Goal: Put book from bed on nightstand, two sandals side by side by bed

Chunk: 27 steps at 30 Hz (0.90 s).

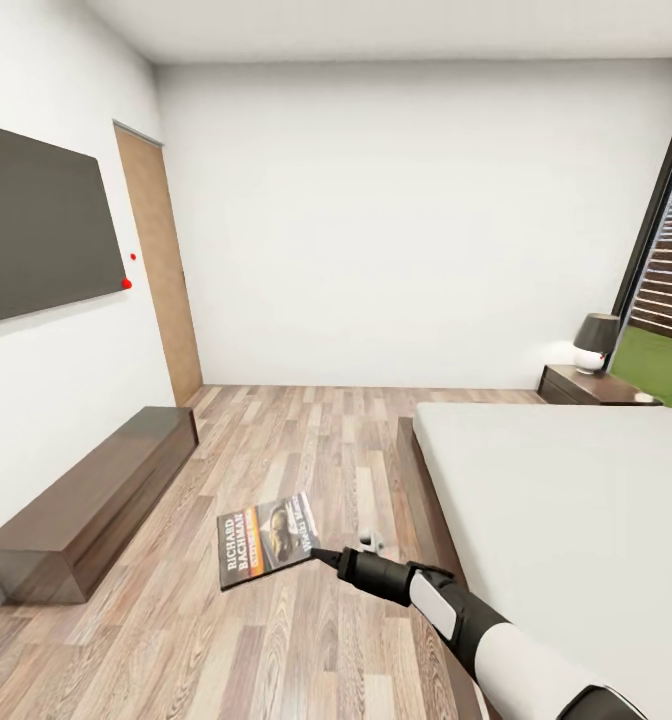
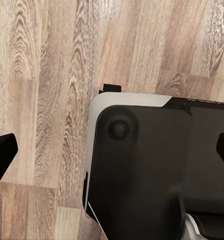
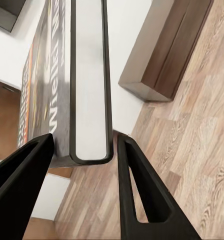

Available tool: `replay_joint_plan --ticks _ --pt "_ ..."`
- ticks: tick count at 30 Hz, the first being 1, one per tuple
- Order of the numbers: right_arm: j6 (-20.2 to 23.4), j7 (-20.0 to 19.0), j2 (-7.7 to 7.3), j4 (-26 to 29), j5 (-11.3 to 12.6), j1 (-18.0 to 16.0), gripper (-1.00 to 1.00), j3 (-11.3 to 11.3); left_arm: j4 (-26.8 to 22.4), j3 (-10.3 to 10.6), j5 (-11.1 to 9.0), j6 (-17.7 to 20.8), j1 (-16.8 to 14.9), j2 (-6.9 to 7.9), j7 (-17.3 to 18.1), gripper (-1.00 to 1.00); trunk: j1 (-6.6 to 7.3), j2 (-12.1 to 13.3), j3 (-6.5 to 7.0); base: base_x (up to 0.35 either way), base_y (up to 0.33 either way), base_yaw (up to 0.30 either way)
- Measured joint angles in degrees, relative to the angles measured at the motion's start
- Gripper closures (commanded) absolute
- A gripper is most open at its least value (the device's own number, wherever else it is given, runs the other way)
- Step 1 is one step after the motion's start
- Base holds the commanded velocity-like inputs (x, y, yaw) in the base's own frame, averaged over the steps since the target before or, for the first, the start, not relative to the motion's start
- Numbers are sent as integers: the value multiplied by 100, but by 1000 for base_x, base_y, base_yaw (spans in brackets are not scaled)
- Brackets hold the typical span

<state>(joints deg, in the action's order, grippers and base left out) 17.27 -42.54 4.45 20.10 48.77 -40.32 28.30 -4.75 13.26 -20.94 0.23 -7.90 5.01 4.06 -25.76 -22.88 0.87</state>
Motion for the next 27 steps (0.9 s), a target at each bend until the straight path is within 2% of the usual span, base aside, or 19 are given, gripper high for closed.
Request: replay_joint_plan --ticks 4,13,27 --pt "-9 -164 -7 -111 -89 58 100 19 0 -1 0 -1 0 3 0 -100 0 0 0 0 0 0" --pt "-20 -487 -45 -572 -132 115 100 25 0 -1 0 -6 0 -2 0 -100 0 0 0 0 0 0" --pt "-90 -771 -56 -679 -152 529 100 45 0 -1 0 -12 0 -3 0 -100 0 0 0 0 0 0"
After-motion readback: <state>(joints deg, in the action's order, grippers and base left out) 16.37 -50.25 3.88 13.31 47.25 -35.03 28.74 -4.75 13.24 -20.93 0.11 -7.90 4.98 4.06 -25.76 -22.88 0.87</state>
